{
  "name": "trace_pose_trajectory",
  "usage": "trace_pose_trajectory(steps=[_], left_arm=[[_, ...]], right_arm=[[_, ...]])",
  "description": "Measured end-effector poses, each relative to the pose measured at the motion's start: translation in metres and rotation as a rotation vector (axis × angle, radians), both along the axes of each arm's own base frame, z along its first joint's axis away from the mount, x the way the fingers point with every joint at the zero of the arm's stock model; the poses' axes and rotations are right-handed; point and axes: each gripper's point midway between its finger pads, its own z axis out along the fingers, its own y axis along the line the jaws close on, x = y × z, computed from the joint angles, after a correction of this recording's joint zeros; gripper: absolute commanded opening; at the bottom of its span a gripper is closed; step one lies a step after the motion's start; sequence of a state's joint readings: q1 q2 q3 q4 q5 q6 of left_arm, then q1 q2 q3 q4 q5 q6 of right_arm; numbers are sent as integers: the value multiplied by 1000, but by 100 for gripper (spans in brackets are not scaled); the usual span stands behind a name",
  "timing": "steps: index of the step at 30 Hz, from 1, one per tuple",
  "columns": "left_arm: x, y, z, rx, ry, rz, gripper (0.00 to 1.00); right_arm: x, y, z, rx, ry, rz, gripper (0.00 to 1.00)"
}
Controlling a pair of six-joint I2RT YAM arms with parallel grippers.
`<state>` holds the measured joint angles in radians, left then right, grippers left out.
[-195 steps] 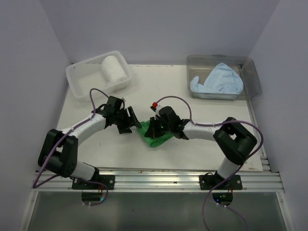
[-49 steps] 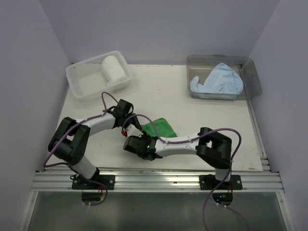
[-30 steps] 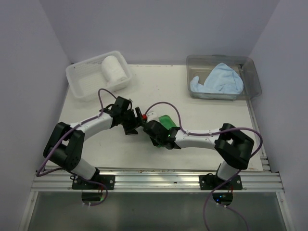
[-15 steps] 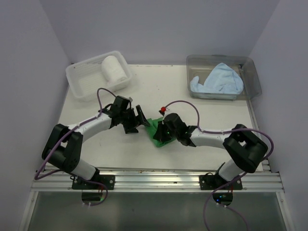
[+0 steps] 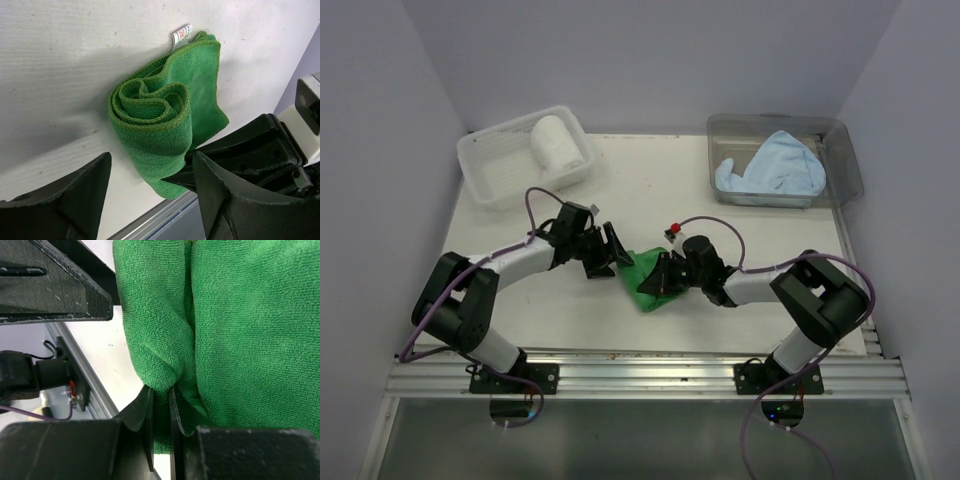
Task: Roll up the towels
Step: Roll the towel
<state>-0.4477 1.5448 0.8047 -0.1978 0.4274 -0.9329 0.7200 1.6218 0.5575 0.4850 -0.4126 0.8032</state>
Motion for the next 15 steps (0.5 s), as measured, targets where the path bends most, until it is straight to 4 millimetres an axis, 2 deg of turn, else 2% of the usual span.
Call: trace_pose_trajectory(steps=[6,15], left_arm=[[0,-3,-7,-4,14,-10,63],[-2,-7,-19,3,39,-18,65]], right_arm=[[0,1,-1,80,54,0,0],[-2,3,-1,128,92,11,0]])
